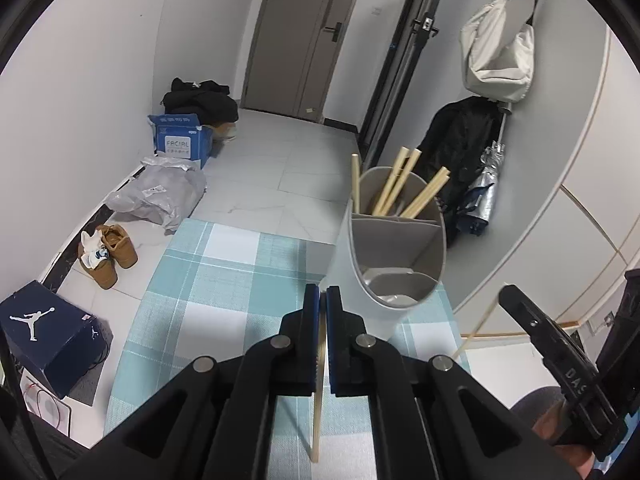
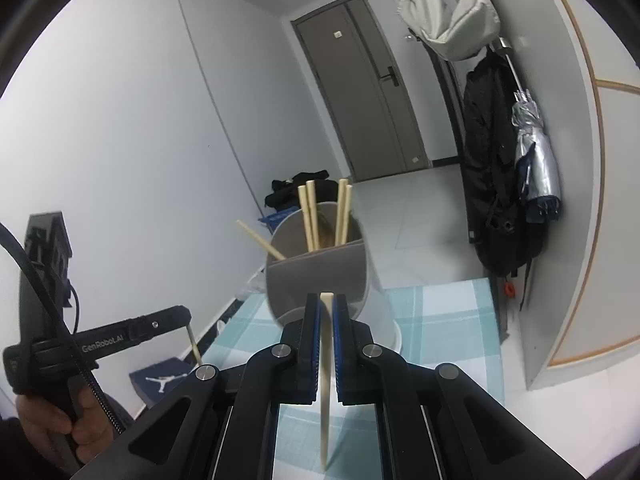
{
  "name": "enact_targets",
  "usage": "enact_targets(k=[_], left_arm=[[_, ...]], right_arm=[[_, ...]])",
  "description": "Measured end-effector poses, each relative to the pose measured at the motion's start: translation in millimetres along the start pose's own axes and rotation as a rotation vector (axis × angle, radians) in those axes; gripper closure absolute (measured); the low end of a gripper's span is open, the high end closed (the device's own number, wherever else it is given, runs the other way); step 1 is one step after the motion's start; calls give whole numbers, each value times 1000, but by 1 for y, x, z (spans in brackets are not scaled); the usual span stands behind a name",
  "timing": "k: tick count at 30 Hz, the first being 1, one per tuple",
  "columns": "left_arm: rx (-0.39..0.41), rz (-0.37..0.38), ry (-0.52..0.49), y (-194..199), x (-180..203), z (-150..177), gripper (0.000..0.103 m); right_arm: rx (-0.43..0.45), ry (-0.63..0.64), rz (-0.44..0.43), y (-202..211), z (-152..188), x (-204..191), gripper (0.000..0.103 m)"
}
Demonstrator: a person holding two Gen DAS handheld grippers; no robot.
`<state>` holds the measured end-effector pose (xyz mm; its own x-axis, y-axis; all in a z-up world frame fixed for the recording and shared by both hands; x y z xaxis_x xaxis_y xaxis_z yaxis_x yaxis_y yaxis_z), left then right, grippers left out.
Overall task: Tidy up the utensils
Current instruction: 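Lift the chopstick with the right gripper while the left gripper grasps the last chopstick, then raise both held chopsticks and carry them over the white holder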
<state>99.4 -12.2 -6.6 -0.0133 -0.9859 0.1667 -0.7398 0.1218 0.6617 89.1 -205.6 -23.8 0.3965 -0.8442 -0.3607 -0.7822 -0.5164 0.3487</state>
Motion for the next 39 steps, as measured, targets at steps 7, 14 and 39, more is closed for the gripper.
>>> enact_targets(k=[7, 14, 39], left_arm=[[-20, 12, -24, 10, -2, 1, 103], [-22, 23, -63, 19, 4, 2, 103], [-38, 56, -40, 21, -12, -10, 103]], right_arm=[[-9, 31, 20, 2, -1, -11, 98], [3, 31, 16, 7, -4, -18, 102], [-407, -216, 163, -82, 78, 43, 66]])
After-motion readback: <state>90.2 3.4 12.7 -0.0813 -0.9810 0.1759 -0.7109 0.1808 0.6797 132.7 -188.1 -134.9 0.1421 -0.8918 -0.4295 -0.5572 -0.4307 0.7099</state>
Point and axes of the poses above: each gripper's, at about its wrist camera, not at the fingertips, and y roughly against the way its jaws point, x to its right, z to its underside, the point moved 2 cm from there along -y, roughly the way its jaws point, and after that the axes turned 9 degrees about -z, right-handed, at the moved point
